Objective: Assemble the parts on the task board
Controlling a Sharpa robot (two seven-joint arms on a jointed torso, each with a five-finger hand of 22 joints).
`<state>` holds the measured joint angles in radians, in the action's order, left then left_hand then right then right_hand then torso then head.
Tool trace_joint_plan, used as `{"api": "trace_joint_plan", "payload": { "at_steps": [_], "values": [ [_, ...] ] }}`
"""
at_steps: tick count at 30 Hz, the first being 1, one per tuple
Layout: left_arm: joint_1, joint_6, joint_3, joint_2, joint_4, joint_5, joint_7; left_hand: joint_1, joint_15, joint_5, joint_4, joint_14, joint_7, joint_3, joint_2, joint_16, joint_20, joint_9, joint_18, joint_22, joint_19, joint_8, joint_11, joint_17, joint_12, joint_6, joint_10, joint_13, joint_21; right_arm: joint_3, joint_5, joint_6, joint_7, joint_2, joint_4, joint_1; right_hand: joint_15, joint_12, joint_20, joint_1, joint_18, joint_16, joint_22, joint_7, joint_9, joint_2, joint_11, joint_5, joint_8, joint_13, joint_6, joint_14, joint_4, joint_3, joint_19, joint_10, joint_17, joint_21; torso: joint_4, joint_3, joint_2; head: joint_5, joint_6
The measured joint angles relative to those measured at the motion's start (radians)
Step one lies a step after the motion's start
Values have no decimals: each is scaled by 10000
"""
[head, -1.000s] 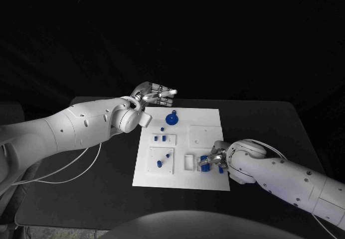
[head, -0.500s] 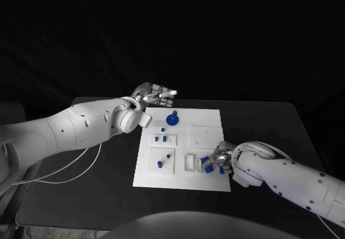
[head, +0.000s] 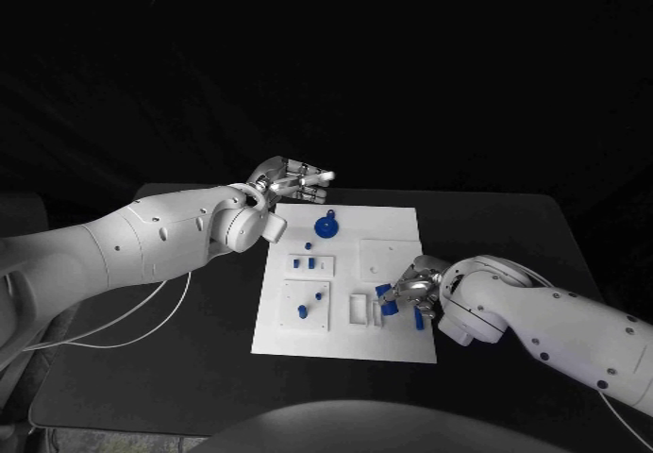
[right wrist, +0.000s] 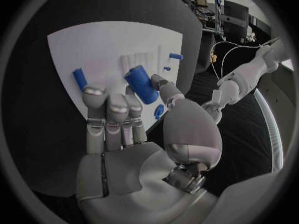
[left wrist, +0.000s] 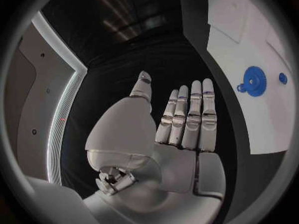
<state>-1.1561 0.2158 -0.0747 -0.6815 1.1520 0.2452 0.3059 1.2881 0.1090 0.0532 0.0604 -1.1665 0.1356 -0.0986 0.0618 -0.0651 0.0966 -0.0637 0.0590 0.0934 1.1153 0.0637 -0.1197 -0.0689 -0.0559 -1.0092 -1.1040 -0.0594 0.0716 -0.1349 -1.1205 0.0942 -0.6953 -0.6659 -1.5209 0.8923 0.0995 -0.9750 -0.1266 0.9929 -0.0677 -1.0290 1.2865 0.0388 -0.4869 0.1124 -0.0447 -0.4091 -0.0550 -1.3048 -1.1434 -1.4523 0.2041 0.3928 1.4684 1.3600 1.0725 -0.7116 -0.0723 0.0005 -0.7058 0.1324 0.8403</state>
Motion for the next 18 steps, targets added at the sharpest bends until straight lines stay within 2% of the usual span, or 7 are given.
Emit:
{"api": "trace_joint_plan", "payload": {
  "at_steps": [1, 5, 8, 13, 14, 18],
  "values": [
    [0, -1, 0, 0, 0, 0, -2, 0, 0, 0, 0, 0, 0, 0, 0, 0, 0, 0, 0, 0, 0, 0, 0, 0, 0, 0, 0, 0, 0, -1, 41, -7, -3, 48, 25, 9, 0, 0, 0, 60, 0, 0, 4, 0, 0, -60, 0, 66, -1, 8, 0, 0, -12, -39, 0, 0, 0, 0, 1, 0, -2, 3, 2],
    [0, -5, 0, 5, 0, 1, -8, 0, 0, 0, 0, 0, 0, 0, 0, 0, 0, 0, 0, 1, 0, 0, 0, 0, 0, 0, 0, 0, 0, 34, 164, -72, -9, 274, 184, 24, -1, 67, 0, 60, 0, 0, 3, 0, 0, -60, 0, 342, -20, 40, 0, 0, -101, -128, 0, 0, 0, 55, 6, -4, -5, 7, 8],
    [0, -8, 0, 20, -2, 2, -13, 0, 0, 0, 0, 0, 0, 0, 0, 0, 0, 0, 0, 1, 0, 0, 0, 0, 0, 0, 0, 0, 0, 104, 185, -159, -14, 480, 337, 26, -1, 78, 0, 139, 0, 0, 3, 1, 0, -138, 0, 496, -60, 56, 1, 0, -165, -192, 0, 0, 0, 96, 11, -5, -8, 8, 14],
    [0, -21, 0, 43, -3, 3, -24, 0, 0, 0, 0, 0, 0, 0, 0, 0, 0, 0, 0, -29, 0, 0, 0, 0, 0, 0, 0, 0, 0, 251, 182, -310, -18, 784, 608, 29, -1, 78, 0, 142, 0, 39, 15, 1, 60, -141, -1, 792, -60, 90, 1, 0, -335, -350, 0, 0, 0, 111, 16, -4, -13, 9, 30],
    [0, -24, 0, 49, -4, 3, -26, 0, 0, 0, 0, 0, 0, 0, 0, 0, 0, 0, 0, -35, 0, 0, 0, 0, 0, 0, 0, 0, 0, 294, 172, -340, -18, 853, 681, 29, -2, 77, 0, 226, 0, 39, 15, 1, 93, -225, 0, 802, -60, 95, 1, 0, -390, -352, 0, 0, 0, 110, 16, -3, -14, 10, 30],
    [0, -38, 0, 60, -4, 4, -34, 0, 0, 0, 0, 0, 0, 0, 0, 0, 0, 0, 1, -40, 0, 0, 0, 0, 0, 0, 0, 0, 0, 375, 138, -421, -22, 1038, 891, 28, -3, 78, 0, 237, 0, 39, 15, 3, 146, -235, 0, 850, -60, 112, 3, 1, -501, -401, 0, 0, 6, 111, 15, 0, -16, 19, 31]
  ]
}}
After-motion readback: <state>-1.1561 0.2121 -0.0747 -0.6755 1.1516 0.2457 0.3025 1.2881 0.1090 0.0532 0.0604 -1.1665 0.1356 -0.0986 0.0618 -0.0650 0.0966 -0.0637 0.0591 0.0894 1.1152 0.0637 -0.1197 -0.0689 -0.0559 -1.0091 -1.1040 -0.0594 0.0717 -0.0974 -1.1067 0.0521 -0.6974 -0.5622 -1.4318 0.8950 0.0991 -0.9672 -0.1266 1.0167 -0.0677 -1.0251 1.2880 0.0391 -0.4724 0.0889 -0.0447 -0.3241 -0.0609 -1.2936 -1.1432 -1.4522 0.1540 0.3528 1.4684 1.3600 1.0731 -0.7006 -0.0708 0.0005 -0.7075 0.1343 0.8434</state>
